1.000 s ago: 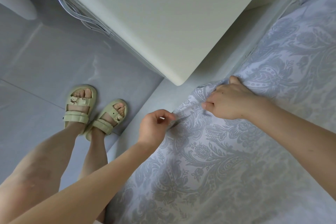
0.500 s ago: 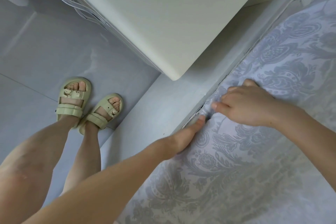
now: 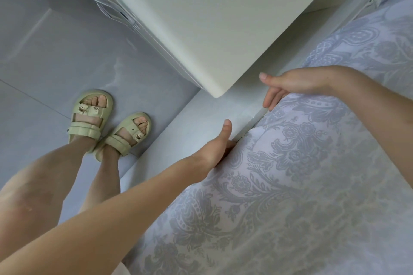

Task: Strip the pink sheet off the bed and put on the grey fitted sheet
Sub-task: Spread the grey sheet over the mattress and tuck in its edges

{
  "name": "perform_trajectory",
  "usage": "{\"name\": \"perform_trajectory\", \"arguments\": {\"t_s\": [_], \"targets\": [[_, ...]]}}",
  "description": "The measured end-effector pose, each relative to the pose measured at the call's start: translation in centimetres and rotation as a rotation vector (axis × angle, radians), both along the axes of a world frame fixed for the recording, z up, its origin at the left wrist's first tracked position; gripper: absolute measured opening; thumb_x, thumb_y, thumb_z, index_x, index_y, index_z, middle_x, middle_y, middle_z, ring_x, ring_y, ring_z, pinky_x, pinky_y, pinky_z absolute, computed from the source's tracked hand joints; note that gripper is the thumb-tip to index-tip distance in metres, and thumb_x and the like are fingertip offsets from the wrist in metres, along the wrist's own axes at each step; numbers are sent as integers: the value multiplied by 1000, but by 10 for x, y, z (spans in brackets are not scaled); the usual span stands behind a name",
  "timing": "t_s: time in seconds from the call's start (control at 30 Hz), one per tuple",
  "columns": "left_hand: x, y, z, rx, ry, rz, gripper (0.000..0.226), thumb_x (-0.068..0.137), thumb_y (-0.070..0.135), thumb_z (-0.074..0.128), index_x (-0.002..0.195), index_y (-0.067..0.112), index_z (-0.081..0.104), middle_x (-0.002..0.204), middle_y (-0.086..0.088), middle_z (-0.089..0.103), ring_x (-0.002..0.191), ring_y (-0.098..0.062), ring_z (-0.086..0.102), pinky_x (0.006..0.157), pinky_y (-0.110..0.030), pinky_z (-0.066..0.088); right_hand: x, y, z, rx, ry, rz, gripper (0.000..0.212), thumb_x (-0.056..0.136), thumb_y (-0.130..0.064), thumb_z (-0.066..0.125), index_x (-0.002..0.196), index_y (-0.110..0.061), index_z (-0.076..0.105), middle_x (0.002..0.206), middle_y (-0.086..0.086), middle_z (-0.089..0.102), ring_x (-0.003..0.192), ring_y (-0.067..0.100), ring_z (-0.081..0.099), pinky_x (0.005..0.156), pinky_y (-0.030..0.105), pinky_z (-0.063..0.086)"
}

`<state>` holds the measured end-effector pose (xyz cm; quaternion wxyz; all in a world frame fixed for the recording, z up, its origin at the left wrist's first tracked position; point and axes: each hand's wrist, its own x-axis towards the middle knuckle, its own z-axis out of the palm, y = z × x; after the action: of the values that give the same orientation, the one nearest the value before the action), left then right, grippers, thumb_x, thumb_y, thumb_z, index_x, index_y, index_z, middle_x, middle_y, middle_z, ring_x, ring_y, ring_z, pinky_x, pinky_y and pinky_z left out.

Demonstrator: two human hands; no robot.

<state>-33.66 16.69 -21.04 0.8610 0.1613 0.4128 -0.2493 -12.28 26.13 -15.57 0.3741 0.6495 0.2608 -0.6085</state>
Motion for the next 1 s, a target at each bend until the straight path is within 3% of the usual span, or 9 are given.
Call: {"name": "perform_trajectory", "arguments": {"t_s": [0.07,0.17,0.3,0.4,0.5,0.6,0.67,0.8,1.0], "targets": [[7,3,7,58,-10,66,69,91,67,9,110,29,62,114,15,61,109,-7,53,103,-22,28,-1,-6,-6,38,-53,88,77,90,-71,13,91,-21,72,96,-6,71,109,17,57,98,34,35],[23,7,7,104,-54,44,69,91,67,12,130,27,53,130,13,52,121,-8,47,102,-19,23,9,-5,-6,146,-187,471,79,87,-73,5,89,-32,72,111,-1,62,124,27,45,110,41,26],[47,14,6,19,-76,-13,75,87,74,13,137,29,45,127,16,48,119,-7,44,106,-24,22,24,-1,-6,89,-261,795,83,91,-66,-2,129,-22,57,143,11,46,140,26,30,116,40,10],[61,18,2,13,-68,-93,88,80,82,10,141,28,42,145,4,43,133,-16,40,116,-37,20,19,-2,-17,-63,-294,822,81,91,-70,5,142,-20,42,153,9,32,141,28,27,114,38,18],[62,34,3,137,-71,-111,85,86,74,4,137,21,49,139,1,49,127,-18,46,113,-34,28,19,-1,-23,-61,-313,684,83,87,-76,12,144,-23,38,154,9,29,141,29,28,112,39,23],[57,52,8,276,-38,62,77,96,61,11,114,9,65,117,-8,64,105,-23,60,99,-31,46,23,1,-4,244,-280,502,82,88,-73,12,112,-18,68,128,10,57,117,28,51,97,37,36],[60,60,12,272,-46,158,70,98,56,15,109,10,66,117,-8,65,108,-23,60,97,-29,47,29,3,14,483,-260,497,77,94,-63,13,90,-14,71,103,8,67,99,28,57,92,37,39],[84,61,25,305,-42,54,67,96,59,16,124,15,59,129,-4,57,118,-22,53,107,-32,37,67,7,35,503,-302,833,63,100,-50,10,80,-15,58,108,7,67,118,24,51,115,42,10],[112,66,20,287,-6,-12,70,91,67,19,134,22,50,136,4,51,126,-20,46,115,-37,26,102,21,28,447,-320,961,61,98,-51,11,122,-25,61,132,-3,56,130,16,41,115,47,4]]}}
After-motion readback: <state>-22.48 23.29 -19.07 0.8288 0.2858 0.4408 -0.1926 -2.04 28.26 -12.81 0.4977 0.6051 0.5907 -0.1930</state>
